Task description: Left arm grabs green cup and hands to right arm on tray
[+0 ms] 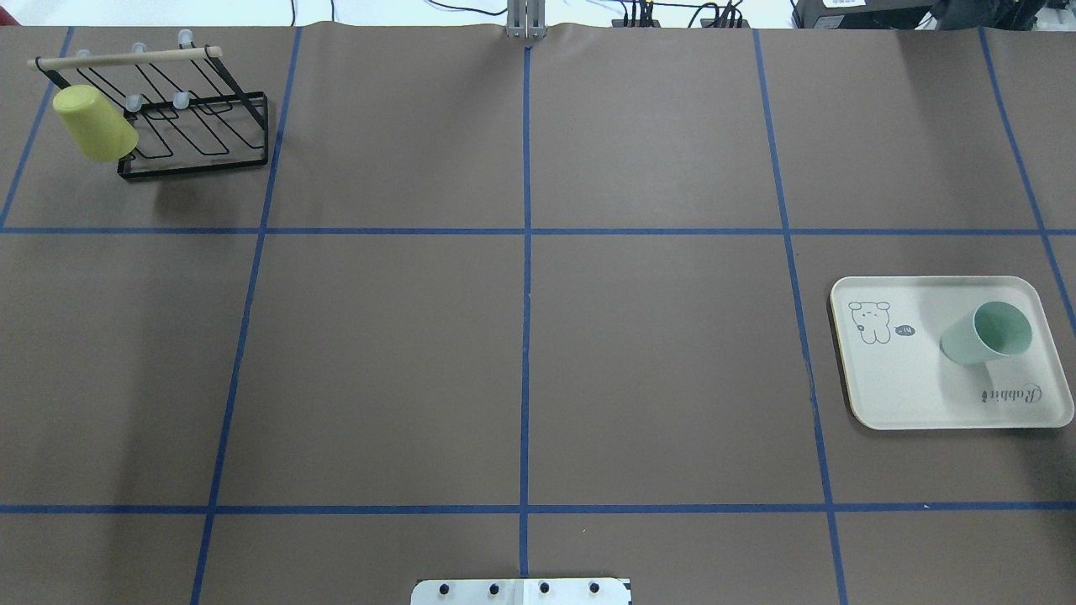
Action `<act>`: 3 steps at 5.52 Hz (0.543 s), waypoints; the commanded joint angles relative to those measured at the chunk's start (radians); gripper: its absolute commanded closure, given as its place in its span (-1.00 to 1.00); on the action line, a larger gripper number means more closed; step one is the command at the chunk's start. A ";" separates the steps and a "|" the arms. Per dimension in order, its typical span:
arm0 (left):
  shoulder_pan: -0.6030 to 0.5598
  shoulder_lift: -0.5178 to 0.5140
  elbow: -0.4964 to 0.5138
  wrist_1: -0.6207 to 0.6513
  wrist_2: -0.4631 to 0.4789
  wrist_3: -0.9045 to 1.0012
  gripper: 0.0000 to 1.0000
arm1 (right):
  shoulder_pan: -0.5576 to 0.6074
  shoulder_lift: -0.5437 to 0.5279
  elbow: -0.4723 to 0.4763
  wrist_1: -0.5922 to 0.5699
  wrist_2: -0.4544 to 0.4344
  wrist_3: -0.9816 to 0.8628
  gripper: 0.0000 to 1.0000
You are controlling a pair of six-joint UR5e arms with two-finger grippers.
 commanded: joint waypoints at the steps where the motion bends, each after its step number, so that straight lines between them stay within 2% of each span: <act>1: 0.019 0.018 -0.131 0.157 0.176 0.035 -1.00 | 0.093 -0.020 -0.096 0.005 0.000 -0.164 -1.00; 2: 0.006 0.014 -0.174 0.289 0.202 0.220 -1.00 | 0.124 -0.025 -0.101 0.005 -0.004 -0.189 -1.00; 3: 0.003 0.023 -0.179 0.316 0.193 0.285 -1.00 | 0.125 -0.026 -0.101 0.005 -0.016 -0.174 -1.00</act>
